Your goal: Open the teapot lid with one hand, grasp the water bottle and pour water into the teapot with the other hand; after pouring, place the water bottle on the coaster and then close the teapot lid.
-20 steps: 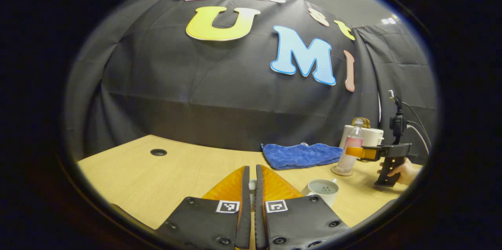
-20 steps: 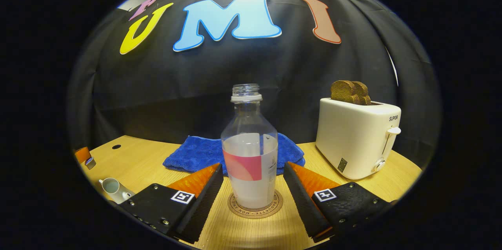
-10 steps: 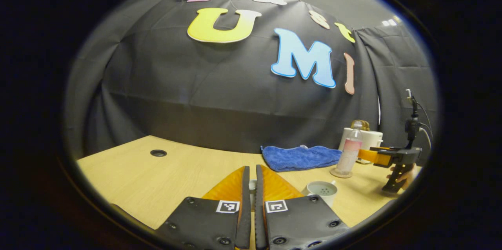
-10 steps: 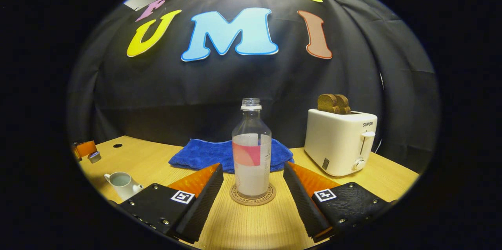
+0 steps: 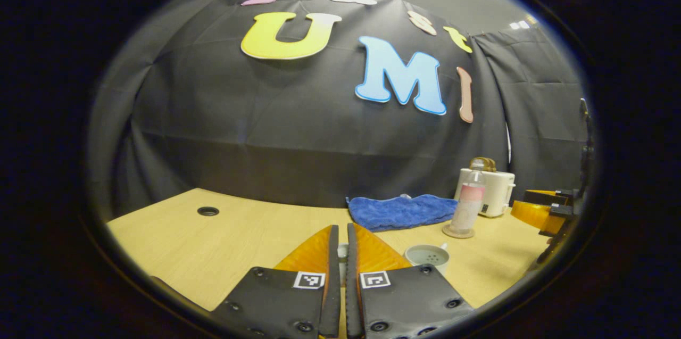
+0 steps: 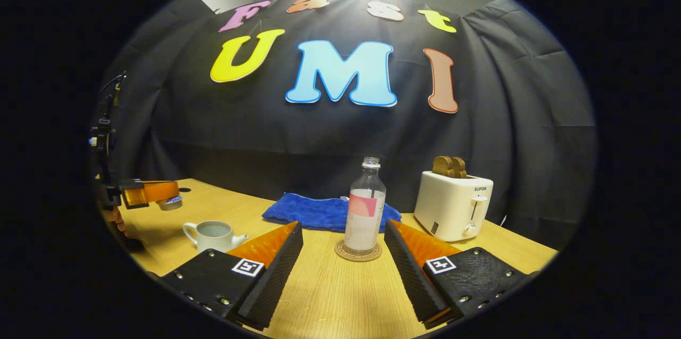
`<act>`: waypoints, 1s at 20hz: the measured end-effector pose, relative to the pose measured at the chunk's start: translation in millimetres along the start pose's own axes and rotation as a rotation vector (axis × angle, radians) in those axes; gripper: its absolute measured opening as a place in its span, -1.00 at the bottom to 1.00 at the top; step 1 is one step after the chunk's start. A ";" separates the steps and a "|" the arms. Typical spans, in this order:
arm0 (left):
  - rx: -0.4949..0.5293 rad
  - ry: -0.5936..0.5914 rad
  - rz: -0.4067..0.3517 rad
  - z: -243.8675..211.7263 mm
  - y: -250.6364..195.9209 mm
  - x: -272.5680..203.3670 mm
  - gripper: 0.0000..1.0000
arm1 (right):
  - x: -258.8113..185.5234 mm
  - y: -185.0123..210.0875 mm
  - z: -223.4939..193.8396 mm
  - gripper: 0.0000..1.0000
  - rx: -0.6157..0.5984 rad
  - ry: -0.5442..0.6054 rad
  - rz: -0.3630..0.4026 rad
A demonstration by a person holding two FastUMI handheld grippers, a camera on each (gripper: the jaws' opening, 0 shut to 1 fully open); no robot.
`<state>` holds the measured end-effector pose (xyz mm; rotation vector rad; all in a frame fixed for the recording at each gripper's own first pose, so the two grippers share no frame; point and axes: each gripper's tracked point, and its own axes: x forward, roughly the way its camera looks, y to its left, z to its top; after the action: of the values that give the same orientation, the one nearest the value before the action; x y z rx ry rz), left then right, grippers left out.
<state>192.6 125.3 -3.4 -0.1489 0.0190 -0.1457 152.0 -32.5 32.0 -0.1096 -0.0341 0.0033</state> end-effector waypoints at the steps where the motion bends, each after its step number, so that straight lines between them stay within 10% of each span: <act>1: 0.004 -0.003 -0.012 2.7 -5.9 -0.3 -0.75 | -7.5 2.4 -0.6 0.90 0.002 0.005 0.011; 20: 0.166 0.073 -0.121 -18.6 -103.8 36.8 -0.75 | -39.2 -6.4 -0.6 0.90 0.063 -0.012 0.025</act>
<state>213.6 15.6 -6.6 0.0215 0.0704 -0.2723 112.9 -39.1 30.8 -0.0469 -0.0447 0.0301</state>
